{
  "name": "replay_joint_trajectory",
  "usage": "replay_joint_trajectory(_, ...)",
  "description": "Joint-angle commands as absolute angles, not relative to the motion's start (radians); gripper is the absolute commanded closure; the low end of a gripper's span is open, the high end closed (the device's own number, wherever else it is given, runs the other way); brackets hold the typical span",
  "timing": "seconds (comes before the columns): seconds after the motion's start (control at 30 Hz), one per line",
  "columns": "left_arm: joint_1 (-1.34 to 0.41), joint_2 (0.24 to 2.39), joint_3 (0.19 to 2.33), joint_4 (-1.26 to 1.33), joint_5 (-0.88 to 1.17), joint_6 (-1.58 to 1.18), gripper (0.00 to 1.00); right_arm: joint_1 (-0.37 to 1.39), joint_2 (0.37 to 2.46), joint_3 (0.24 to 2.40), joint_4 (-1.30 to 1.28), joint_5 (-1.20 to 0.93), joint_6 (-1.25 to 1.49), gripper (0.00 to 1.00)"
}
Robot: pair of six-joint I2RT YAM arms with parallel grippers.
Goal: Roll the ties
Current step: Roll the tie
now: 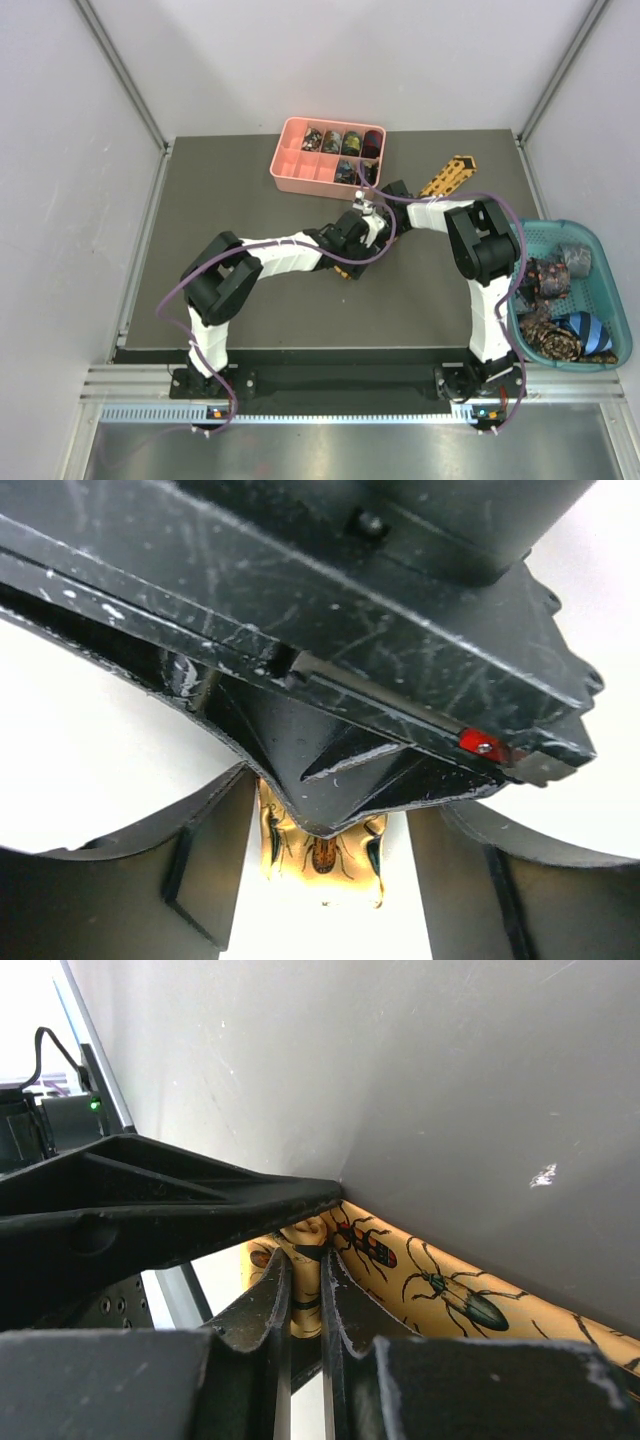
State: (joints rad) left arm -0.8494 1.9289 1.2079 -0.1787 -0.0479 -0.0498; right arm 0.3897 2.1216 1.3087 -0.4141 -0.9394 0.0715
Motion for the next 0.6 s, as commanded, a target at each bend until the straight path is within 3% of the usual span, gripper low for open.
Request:
replay_joint_trajectory(0.0, -0.841, 1.940, 1.164, -0.265, -0.021, -0.061, 0.36, 0.373, 2.148, 1.282, -0.403, -0.816, 0.029, 1.00)
replay_joint_trajectory(0.2, -0.841, 1.944, 1.161, -0.282, -0.005, -0.052, 0.57, 0.373, 2.145, 1.290, -0.413, -0.815, 0.029, 0.96)
replay_joint_trajectory(0.4, -0.842, 1.936, 1.147, -0.287, -0.005, -0.054, 0.62, 0.371, 2.125, 1.308, -0.429, -0.801, 0.034, 0.82)
replay_joint_trajectory(0.57, -0.844, 1.944, 1.149, -0.291, 0.029, -0.052, 0.67, 0.362, 2.097, 1.322, -0.431, -0.801, 0.066, 0.78)
